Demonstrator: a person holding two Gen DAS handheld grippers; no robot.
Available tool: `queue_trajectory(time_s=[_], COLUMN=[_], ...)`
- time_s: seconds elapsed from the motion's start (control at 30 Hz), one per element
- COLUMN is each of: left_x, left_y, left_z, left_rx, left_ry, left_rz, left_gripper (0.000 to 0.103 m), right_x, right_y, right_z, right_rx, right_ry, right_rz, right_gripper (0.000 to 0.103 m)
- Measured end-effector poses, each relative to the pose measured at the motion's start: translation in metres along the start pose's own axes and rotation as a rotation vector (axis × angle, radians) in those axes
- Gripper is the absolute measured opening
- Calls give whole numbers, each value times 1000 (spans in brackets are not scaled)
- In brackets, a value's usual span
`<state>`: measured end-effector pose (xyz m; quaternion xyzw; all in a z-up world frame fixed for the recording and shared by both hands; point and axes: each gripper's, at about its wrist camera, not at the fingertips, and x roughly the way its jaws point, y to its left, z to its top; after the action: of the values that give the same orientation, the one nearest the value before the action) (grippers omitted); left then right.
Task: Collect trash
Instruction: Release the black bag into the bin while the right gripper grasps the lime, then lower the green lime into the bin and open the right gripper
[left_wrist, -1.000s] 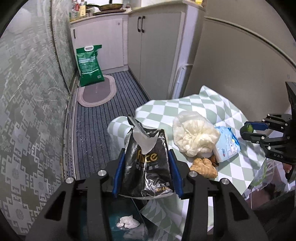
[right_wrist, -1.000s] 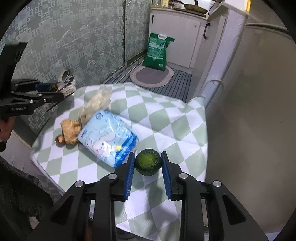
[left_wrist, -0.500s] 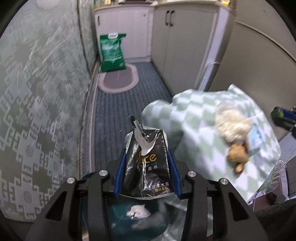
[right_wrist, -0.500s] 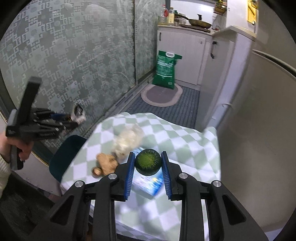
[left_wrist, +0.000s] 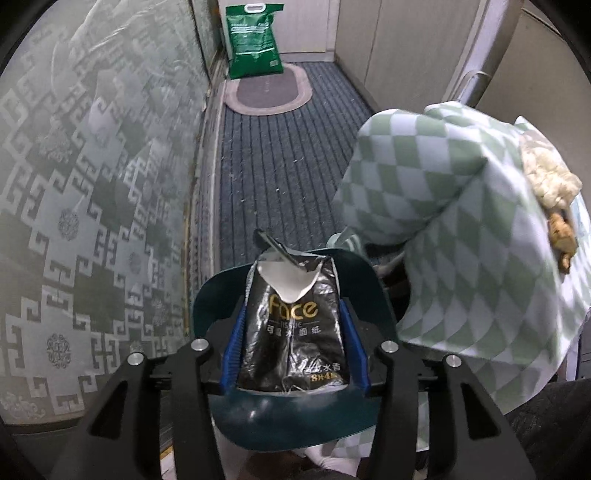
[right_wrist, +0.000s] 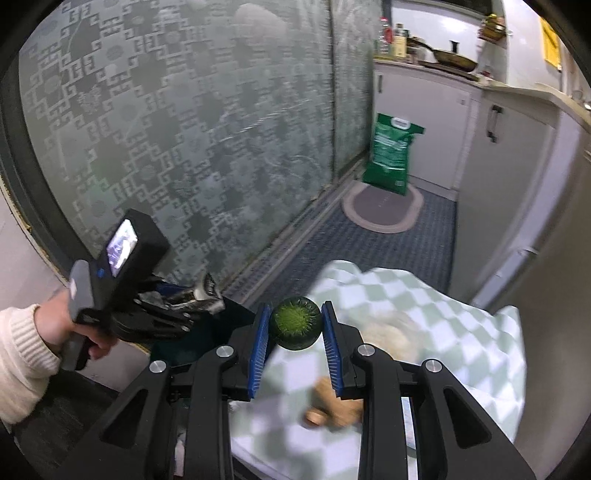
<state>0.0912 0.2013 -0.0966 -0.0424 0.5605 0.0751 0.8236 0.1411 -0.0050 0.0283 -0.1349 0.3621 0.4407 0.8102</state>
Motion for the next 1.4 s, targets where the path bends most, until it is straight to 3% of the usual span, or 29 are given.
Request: queue_trajectory(time_s=[0.2, 0.47, 0.87, 1.03, 1.17, 1.4], left_x=[-4, -30, -80, -98, -109, -129], left_y=[14, 35, 55, 55, 54, 49], left_z=[-6, -4, 1, 1, 0, 0], left_rx=[-16, -68, -147, -159, -163, -165], left_ry=[-5, -82, -302, -389, -443, -551], left_rz=[8, 8, 9, -9, -20, -72], left_gripper=[58, 72, 76, 83, 85, 91], right_x=[33, 80, 123, 121, 115, 86], right_y=[30, 58, 93, 97, 95, 71], right_z=[5, 0, -14, -13, -9, -1], right_rx=[-25, -58, -102, -92, -77, -24], right_ry=[61, 172, 289, 281, 251, 156], right_rz=[48, 77, 139, 172, 182, 175], right_gripper=[29, 29, 30, 51, 53, 67])
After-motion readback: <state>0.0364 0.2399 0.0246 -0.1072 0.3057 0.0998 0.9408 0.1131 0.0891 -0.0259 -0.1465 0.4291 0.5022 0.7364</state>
